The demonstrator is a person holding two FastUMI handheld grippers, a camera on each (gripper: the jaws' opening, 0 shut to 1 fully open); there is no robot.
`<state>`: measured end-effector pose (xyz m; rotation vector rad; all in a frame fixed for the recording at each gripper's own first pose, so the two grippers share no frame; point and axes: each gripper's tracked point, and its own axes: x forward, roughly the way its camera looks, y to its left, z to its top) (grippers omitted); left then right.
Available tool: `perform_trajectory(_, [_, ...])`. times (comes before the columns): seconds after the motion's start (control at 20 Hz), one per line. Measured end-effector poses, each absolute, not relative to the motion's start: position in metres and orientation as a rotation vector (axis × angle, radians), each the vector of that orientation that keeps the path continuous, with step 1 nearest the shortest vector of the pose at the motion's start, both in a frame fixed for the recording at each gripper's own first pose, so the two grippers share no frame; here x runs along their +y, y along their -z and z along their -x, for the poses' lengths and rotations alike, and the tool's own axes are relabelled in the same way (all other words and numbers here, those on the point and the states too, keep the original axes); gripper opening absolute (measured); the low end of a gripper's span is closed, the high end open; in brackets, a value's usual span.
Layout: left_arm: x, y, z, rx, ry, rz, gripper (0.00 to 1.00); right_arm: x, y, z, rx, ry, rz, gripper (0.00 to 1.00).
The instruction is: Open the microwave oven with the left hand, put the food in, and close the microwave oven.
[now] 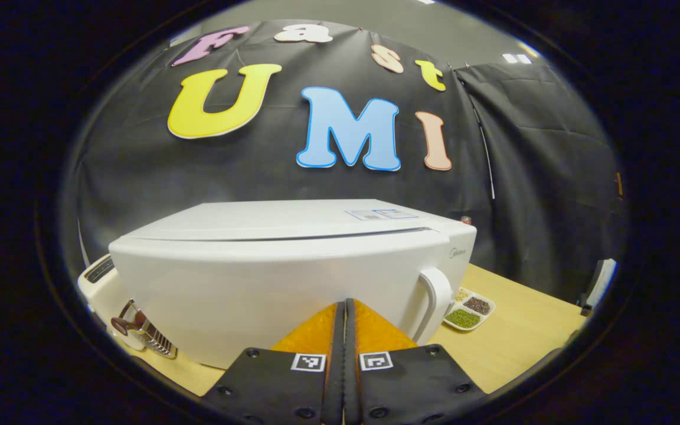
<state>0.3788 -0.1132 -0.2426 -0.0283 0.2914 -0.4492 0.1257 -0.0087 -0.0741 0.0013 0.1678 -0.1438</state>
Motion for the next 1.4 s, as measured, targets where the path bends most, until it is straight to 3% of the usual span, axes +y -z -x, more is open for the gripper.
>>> perform_trajectory(0.25, [-0.135,0.226,-0.382,0.252,0.454,-0.02,0.07,-0.003,0.068,-0.127,0.167,0.117,0.003,0.98])
perform_trajectory(0.4, [-0.141,0.192,-0.369,0.215,0.438,0.011,0.1,0.005,0.057,-0.117,0.143,0.076,0.006,0.98])
perform_trajectory(0.5, [-0.136,0.167,-0.351,0.18,0.413,0.015,0.07,0.009,0.049,-0.111,0.124,0.038,0.005,0.98])
perform_trajectory(0.9, [-0.084,0.069,-0.225,0.066,0.24,-0.003,0.07,0.022,0.034,-0.063,0.083,-0.131,-0.056,0.98])
perform_trajectory(1.4, [-0.013,0.026,-0.083,0.047,0.038,-0.052,0.1,0.051,0.019,-0.017,0.043,-0.275,-0.092,0.97])
